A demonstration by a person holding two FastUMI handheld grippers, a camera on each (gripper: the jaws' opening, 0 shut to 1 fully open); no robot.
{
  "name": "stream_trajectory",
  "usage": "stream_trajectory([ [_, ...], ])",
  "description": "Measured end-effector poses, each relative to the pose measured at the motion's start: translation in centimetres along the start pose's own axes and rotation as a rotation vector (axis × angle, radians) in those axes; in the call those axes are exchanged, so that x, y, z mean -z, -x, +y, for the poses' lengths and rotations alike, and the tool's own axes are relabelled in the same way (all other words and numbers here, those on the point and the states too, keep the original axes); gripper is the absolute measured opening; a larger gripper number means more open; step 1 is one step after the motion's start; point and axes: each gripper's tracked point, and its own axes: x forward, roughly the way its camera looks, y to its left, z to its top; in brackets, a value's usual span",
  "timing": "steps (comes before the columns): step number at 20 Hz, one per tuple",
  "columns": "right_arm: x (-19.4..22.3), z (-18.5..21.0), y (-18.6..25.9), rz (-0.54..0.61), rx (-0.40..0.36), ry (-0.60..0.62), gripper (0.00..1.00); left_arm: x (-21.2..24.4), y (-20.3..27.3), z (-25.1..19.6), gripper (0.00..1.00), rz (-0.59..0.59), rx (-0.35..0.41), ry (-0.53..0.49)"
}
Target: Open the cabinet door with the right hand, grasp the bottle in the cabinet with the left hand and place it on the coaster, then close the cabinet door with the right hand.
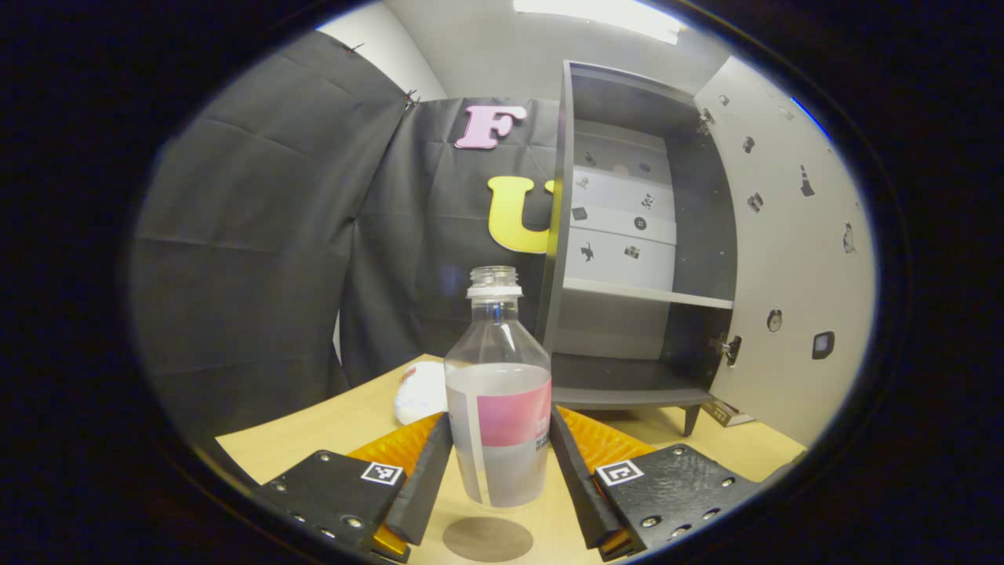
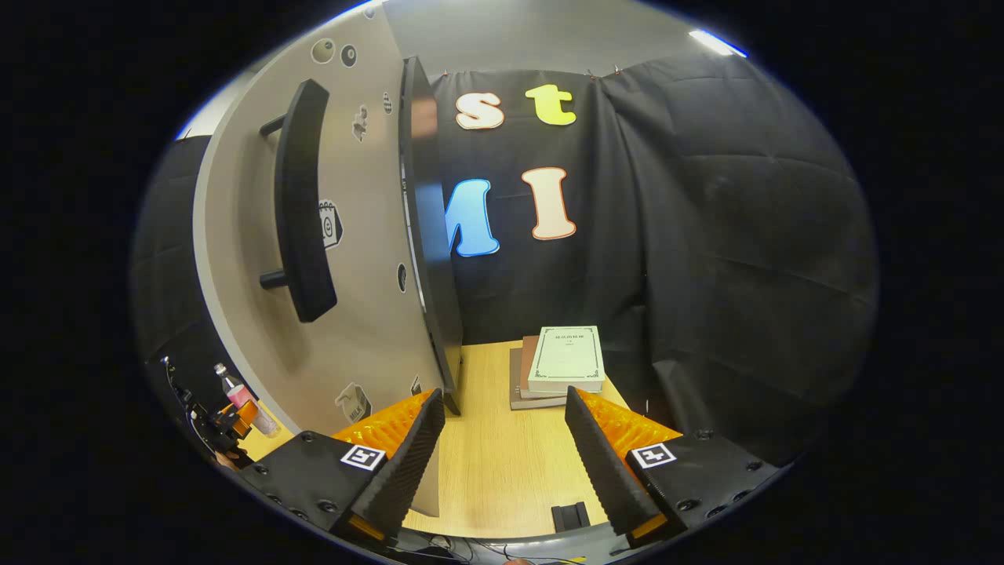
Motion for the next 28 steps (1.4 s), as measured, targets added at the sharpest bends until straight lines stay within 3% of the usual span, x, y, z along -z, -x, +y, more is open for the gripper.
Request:
stream_trajectory([
  [11,1.7,-0.7,-0.2,0.054,0.035,0.037,0.98,9.4,0.3,0.9,0.72,0.142,-0.025,0.009],
  [28,1.8,-0.4,-0.7,0.05,0.014,0.012,0.98,11.0,2.2,0.1,0.72,0.192,-0.023,-0.083],
])
